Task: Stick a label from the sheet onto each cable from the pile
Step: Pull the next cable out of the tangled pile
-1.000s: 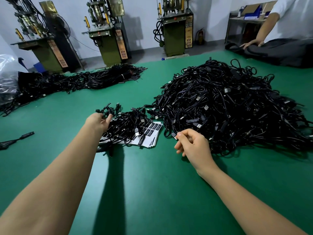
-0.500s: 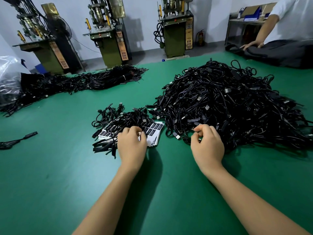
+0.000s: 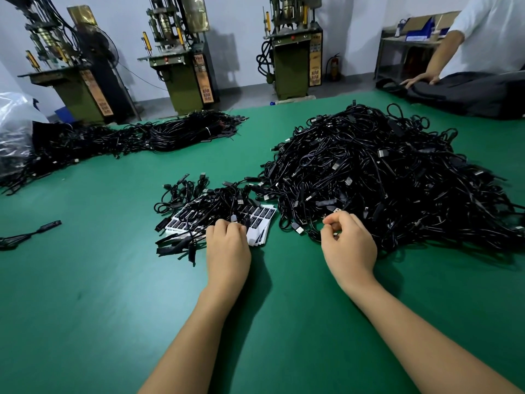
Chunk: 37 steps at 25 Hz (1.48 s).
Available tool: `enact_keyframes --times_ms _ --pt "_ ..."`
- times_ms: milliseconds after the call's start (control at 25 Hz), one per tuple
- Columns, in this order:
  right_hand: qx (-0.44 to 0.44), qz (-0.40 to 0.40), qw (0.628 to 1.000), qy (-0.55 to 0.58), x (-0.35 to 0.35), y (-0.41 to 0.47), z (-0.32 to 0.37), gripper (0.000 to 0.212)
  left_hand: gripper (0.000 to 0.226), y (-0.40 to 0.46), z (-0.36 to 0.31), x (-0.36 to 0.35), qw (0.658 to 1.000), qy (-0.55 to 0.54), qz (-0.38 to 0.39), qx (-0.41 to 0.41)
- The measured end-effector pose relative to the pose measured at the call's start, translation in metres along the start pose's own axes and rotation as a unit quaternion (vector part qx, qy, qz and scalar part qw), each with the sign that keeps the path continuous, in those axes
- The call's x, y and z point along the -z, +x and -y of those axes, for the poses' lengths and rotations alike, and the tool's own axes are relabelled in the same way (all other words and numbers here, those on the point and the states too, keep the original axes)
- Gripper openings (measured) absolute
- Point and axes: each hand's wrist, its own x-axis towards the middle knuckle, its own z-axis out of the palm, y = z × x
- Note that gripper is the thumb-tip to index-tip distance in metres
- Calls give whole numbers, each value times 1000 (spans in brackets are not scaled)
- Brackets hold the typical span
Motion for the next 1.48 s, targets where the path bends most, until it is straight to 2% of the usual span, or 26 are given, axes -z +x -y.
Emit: enact_keyframes --times_ms 200,280,360,440,520,600,640,680,720,760,880,960,1160,1480 --pt "26 -6 999 20 -2 -1 -2 6 16 -5 -14 2 992 -114 19 -56" --pt "55 -7 998 37 -3 -1 -3 6 19 -7 -24 6 977 -200 49 -52" --pt "113 20 992 60 -5 -4 -2 25 24 -6 -29 14 944 -315 102 -12" --pt "178 50 981 54 -7 -8 1 47 25 -2 -29 24 882 -431 188 28" --pt "248 19 968 21 -8 -10 4 39 24 -1 -26 31 797 -537 271 52" --pt "304 -12 953 3 -7 -10 5 30 24 -2 -28 33 694 -640 320 83" --pt "311 -2 950 28 -8 -11 5 30 24 -3 -29 32 652 -676 329 100" --pt "292 28 953 79 -8 -13 6 30 24 -4 -29 30 629 -696 327 110" --pt "247 73 955 145 -7 -15 8 30 23 -6 -29 27 626 -702 319 117" --pt "191 119 954 199 -7 -17 10 31 19 -7 -29 24 636 -697 308 124" --pt "83 215 942 242 -6 -16 10 30 19 -9 -27 16 702 -640 266 161" --pt "65 262 932 241 -5 -15 10 30 25 -12 -28 11 743 -597 249 171" --pt "54 309 920 236 -3 -15 14 29 19 -15 -34 6 762 -583 220 176" --pt "42 284 924 253 -3 -17 12 31 24 -12 -31 5 686 -641 254 233"
